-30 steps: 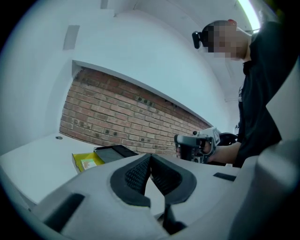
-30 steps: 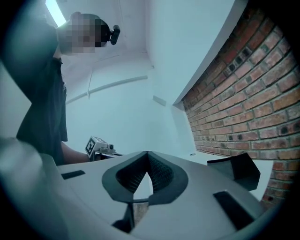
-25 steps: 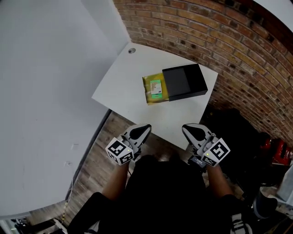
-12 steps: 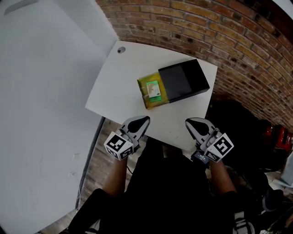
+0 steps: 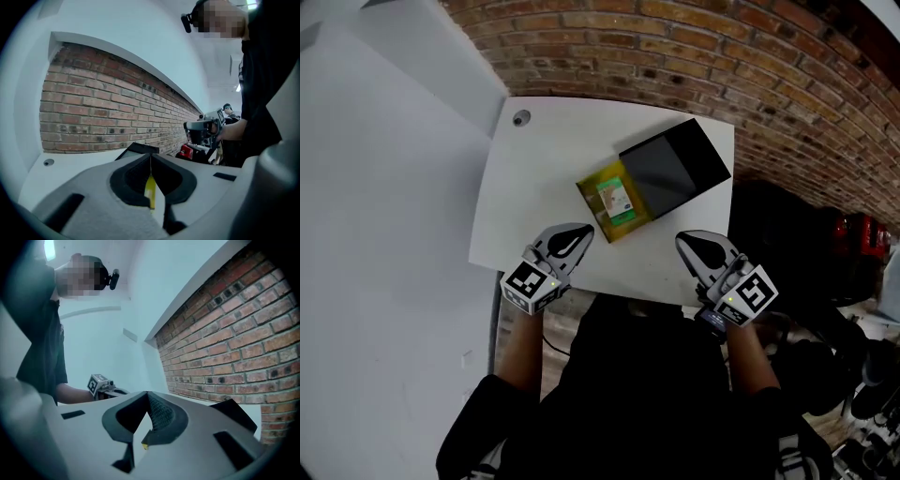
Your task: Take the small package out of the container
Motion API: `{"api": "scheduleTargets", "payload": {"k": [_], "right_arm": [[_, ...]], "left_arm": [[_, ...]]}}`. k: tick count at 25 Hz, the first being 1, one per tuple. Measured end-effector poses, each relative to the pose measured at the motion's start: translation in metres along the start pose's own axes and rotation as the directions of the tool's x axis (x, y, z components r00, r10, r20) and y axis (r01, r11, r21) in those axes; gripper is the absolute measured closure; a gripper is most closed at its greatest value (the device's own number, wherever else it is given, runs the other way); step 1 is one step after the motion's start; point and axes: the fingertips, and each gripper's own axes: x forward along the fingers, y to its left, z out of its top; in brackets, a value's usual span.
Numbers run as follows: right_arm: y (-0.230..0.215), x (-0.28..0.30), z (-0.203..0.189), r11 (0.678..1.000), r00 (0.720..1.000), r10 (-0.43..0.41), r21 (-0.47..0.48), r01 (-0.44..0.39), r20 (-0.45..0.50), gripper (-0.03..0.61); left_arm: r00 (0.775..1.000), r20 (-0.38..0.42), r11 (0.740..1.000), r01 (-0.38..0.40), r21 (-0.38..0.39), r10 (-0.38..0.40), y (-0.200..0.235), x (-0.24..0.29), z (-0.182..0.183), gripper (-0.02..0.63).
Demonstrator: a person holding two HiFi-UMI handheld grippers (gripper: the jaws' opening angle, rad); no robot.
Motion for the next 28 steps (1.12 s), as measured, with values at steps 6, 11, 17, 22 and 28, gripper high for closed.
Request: {"api": "scheduleTargets", "payload": {"k": [6, 11, 17, 22, 28], "right_arm": [[-0.012, 0.019, 0.002, 0.993, 0.993, -0.121, 0.010, 0.121, 0.010, 0.572], [-0.017, 0.014, 0.009, 0.977, 0.976, -0.214, 0.000, 0.214, 0.044, 0.572], [-0.020, 0.010, -0.003, 0.946, 0.945, -0.321, -0.016, 0.323, 0.061, 0.572], [-0.010, 0.014, -0.018, 0.930, 0.928, -0.366, -0.013, 0.368, 0.061, 0.572], [-0.012, 0.010, -0.032, 0.906, 0.905, -0.423, 0.011, 0.423, 0.055, 0.572]], "left_arm": [[0.983, -0.085, 0.976, 0.175, 0.133, -0.164, 0.031, 0.023, 0.000, 0.597], [0.941, -0.171, 0.914, 0.327, 0.242, -0.291, 0.041, 0.046, -0.002, 0.597], [0.872, -0.273, 0.804, 0.484, 0.346, -0.407, 0.044, 0.063, -0.012, 0.595], [0.784, -0.421, 0.672, 0.614, 0.415, -0.456, 0.047, 0.072, -0.033, 0.591], [0.631, -0.635, 0.447, 0.771, 0.454, -0.445, 0.050, 0.090, -0.072, 0.498]]}}
